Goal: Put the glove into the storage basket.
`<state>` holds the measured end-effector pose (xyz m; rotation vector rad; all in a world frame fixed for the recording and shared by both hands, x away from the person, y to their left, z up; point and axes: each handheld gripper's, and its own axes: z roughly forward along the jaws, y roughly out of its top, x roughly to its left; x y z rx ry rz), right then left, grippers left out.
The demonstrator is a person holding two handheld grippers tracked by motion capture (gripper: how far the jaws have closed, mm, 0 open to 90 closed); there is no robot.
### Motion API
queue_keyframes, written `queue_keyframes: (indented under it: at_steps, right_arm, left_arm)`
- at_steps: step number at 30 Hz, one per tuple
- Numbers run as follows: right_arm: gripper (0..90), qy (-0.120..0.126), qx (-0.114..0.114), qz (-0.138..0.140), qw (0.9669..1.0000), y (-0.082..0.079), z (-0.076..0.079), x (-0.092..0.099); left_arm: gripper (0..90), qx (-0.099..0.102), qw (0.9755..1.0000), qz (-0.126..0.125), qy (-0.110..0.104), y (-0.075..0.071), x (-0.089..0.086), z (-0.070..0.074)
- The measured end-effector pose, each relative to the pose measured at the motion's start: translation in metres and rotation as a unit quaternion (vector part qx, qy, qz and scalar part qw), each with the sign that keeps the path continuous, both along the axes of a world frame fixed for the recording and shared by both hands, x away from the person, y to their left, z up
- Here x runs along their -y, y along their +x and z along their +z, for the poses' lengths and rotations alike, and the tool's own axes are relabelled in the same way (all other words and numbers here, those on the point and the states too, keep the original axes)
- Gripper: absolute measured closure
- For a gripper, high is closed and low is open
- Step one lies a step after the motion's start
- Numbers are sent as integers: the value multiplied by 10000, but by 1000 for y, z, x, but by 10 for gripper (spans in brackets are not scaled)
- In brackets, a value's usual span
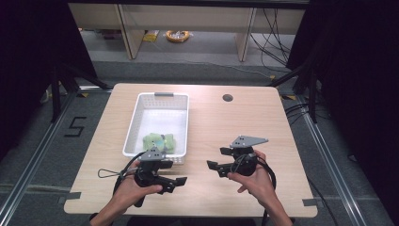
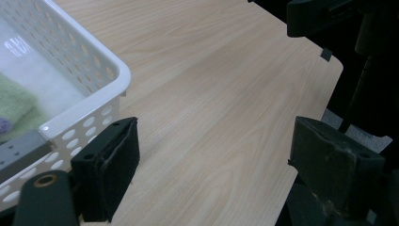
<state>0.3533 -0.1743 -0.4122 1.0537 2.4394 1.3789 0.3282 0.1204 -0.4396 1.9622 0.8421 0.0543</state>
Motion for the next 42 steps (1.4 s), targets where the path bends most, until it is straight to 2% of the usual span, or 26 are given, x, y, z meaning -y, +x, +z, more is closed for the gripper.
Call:
queue_keyframes:
  at_steps: [1,2,3,4,7,8,11,12,13,14,18,20,21,23,25,27,28,29,30,32,33,36,38,40,41,42]
  right_arm:
    - [249,114,-159,5,9998,-2,-1,-1]
    - [241,60,29,100,9999,0,-4,1]
    - [229,32,47,105,9999,-1,-5,2]
    - [222,52,-66,36,10000,-3,-5,2]
    - [191,80,-20,116,9999,-2,-9,4]
    - [190,97,-84,40,9999,-4,-10,4]
    - [173,73,5,112,9999,-6,-12,6]
    - [173,97,-70,109,9999,-8,-12,6]
    - [171,98,57,183,9998,-7,-14,6]
    - [171,159,-77,115,9998,-10,-14,5]
    - [173,102,47,181,9998,-11,-17,7]
    - [173,69,1,204,9998,-13,-18,8]
    - [174,126,-148,166,9997,-15,-19,7]
    - [176,21,46,205,9998,-14,-20,9]
    - [176,80,-95,177,9998,-17,-22,8]
    - [176,47,30,155,9999,-17,-24,9]
    - [176,42,-105,181,9998,-19,-24,9]
    - [177,35,-50,211,9998,-18,-25,10]
    - [177,100,-140,214,9996,-20,-26,9]
    - [177,18,-62,164,9998,-21,-28,12]
    - [178,75,-231,191,9995,-23,-29,12]
    - [178,11,-84,273,9996,-22,-33,15]
    - [179,10,-118,127,9998,-25,-35,16]
    - [179,61,-243,181,9995,-27,-36,16]
    - [179,-21,-149,183,9997,-26,-37,18]
    - [179,65,-203,201,9996,-27,-39,18]
  left_arm:
    - [160,-4,10000,-7,-14,-1,0,-1]
    - [160,-34,10000,-20,-3,-2,1,-3]
    - [160,-64,10000,-2,11,-3,1,-4]
    - [160,-52,10000,28,14,-4,2,-5]
    - [160,-26,9999,-107,58,-4,2,-7]
    - [160,-31,10000,-65,60,-5,2,-8]
    - [160,-60,9999,-101,53,-6,2,-10]
    - [160,-42,9999,-125,66,-6,2,-11]
    - [160,-75,9999,-75,53,-7,3,-12]
    - [160,-65,9999,-94,49,-8,3,-13]
    - [160,-58,9998,-170,70,-9,3,-16]
    - [160,-75,9998,-177,62,-11,3,-19]
    - [160,-105,9998,-162,16,-11,4,-20]
    - [160,-138,9998,-171,33,-12,4,-22]
    - [160,-129,9998,-178,30,-13,4,-23]
    - [161,-150,9997,-158,62,-14,4,-24]
    - [160,-136,9997,-186,65,-14,4,-26]
    - [160,-135,9997,-133,134,-15,4,-26]
    - [160,-125,9997,-159,107,-16,4,-27]
    - [160,-131,9997,-158,118,-17,4,-30]
    - [160,-131,9997,-173,137,-17,3,-30]
    - [160,-114,9997,-149,141,-19,3,-33]
    - [160,-161,9996,-194,125,-19,2,-36]
    - [160,-188,9995,-195,137,-19,1,-39]
    - [160,-181,9995,-170,189,-20,0,-41]
    - [160,-191,9996,-175,140,-20,0,-42]
